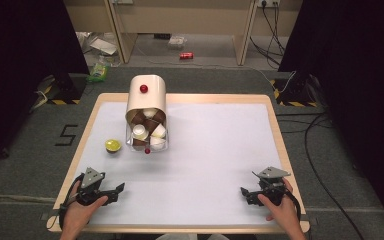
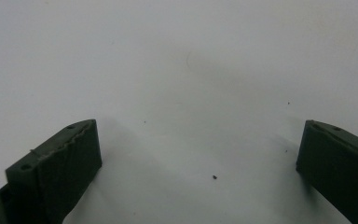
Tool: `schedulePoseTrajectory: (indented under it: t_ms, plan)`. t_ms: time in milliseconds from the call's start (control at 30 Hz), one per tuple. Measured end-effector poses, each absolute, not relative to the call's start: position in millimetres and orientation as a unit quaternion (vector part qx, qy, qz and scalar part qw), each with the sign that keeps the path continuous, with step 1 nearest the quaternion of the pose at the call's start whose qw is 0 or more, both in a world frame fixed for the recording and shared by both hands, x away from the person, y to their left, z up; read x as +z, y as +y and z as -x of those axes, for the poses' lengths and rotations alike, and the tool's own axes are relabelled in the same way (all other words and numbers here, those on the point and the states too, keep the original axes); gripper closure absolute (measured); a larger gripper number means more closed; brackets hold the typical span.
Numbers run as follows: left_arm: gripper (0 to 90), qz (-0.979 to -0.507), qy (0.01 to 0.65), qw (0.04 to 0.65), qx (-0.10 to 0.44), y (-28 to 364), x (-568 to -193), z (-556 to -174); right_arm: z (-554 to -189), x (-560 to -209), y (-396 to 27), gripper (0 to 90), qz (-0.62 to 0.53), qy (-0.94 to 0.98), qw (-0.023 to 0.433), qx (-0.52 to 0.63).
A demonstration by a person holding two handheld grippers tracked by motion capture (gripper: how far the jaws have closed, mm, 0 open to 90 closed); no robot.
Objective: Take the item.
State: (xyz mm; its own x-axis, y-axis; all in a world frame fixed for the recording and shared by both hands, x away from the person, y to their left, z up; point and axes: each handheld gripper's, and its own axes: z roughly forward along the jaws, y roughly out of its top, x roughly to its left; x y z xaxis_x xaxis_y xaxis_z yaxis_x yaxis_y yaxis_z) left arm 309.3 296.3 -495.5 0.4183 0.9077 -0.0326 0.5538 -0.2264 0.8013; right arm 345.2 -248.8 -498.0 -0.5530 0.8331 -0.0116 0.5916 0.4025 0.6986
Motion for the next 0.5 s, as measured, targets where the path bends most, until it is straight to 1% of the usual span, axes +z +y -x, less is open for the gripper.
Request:
schedulePoseTrajectory:
  t_ms: [500]
  plan:
    - [15.7, -0.755, 0.483, 0.381, 0.226, 294, -503, -299, -345, -498, -249, 0.4, -0.436, 0.817, 0.183, 0.33]
